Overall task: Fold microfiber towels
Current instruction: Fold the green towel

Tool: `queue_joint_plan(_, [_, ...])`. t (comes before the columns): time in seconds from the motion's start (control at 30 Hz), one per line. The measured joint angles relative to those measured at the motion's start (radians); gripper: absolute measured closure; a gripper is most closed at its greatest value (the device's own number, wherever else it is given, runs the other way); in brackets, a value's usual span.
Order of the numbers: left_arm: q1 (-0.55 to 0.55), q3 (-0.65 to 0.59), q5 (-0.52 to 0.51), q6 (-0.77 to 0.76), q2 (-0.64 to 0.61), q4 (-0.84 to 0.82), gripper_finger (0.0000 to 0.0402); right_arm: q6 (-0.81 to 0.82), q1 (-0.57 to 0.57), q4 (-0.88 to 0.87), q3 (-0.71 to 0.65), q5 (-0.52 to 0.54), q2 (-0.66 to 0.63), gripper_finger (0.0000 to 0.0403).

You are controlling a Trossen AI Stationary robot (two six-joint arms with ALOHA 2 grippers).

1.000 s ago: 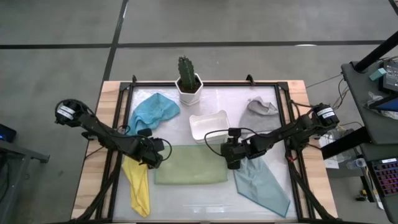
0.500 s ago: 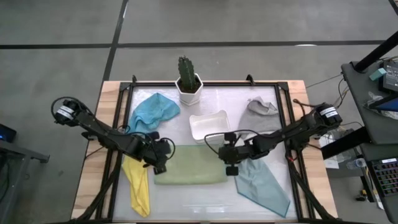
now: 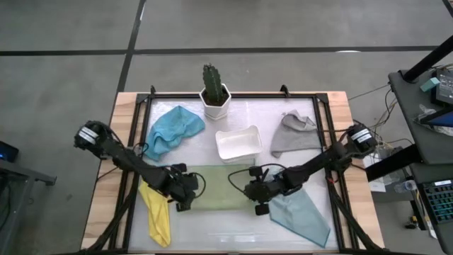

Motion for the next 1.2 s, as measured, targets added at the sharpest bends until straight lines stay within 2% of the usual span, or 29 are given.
queue_joint_plan(0.1, [-0.001,0.001,0.019,0.000,0.043,-0.001,0.0234,0.015,-0.008,0.022,0.000,-0.054,0.031,0.0369])
queue_joint_plan(0.27, [-0.002,0.008,0.021,0.000,0.076,-0.025,0.0234,0.064,-0.008,0.010,0.000,-0.087,0.046,0.0376])
queue_joint_plan(0.53, [-0.001,0.011,0.022,0.001,0.022,-0.082,0.0234,0.090,-0.006,-0.011,0.007,-0.121,0.031,0.0375])
queue_joint_plan(0.73, [-0.001,0.053,0.006,0.008,-0.025,-0.070,0.0234,0.092,-0.006,-0.115,0.038,-0.120,-0.014,0.0374])
queue_joint_plan(0.93, [0.000,0.092,-0.084,0.035,-0.013,0.013,0.0234,0.182,-0.004,-0.253,0.070,-0.137,-0.056,0.0374])
queue_joint_plan(1.07, [-0.001,0.100,-0.076,0.086,0.000,0.080,0.0234,0.209,0.006,-0.266,0.069,-0.206,-0.076,0.0360])
queue_joint_plan(1.2, [-0.006,0.113,-0.032,0.079,-0.001,0.080,0.0233,0.222,0.023,-0.260,0.079,-0.244,-0.078,0.0323])
